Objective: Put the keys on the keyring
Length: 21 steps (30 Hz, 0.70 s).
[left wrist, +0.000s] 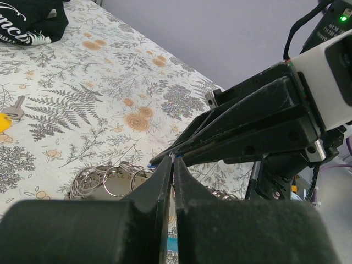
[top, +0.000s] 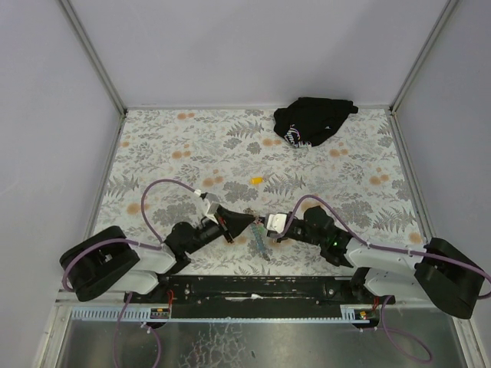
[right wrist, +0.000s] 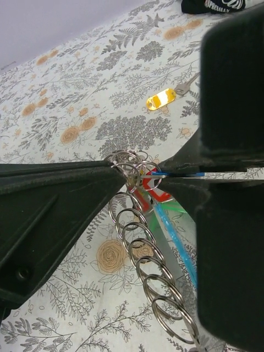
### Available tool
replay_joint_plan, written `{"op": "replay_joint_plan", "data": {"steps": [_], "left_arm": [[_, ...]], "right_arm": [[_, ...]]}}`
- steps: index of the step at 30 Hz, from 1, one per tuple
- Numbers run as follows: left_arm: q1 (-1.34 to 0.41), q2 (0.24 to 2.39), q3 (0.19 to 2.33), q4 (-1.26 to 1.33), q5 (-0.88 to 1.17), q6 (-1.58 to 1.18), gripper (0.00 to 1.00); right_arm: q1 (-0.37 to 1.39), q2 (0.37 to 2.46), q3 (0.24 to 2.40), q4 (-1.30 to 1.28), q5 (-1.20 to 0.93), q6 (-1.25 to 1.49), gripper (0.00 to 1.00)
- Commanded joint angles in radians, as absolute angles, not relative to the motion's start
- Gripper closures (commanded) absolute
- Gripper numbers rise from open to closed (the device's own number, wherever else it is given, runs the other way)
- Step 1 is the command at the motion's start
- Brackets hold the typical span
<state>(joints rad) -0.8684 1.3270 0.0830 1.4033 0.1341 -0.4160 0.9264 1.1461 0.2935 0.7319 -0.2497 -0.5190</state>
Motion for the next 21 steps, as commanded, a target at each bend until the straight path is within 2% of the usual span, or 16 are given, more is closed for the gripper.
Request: {"op": "replay_joint_plan", "data": {"steps": [1,6,14,21], "left_arm": [[-0.863,1.27,0.074,1.45,0.106,-0.381,1.0],[-0.859,1.23,0.072,1.384,0.137,-0.355,0.98],[-0.824,1.113,0.126,1.156,0.235,-0.291,0.76],[-0.781,1.128,0.186,1.043,0.367,-0.259,0.63]], "right_arm": [[0.919,1.068,0.374,0.577,-0.191,-0.555,1.0],[0.919,1.032,0.462,0.38,-0.198,-0.602,1.0],[0.927,1.05,0.588,0.166,-0.216,-0.681,1.0],[0.939,1.065,0.643,0.079,-0.223,-0.731,1.0]]}}
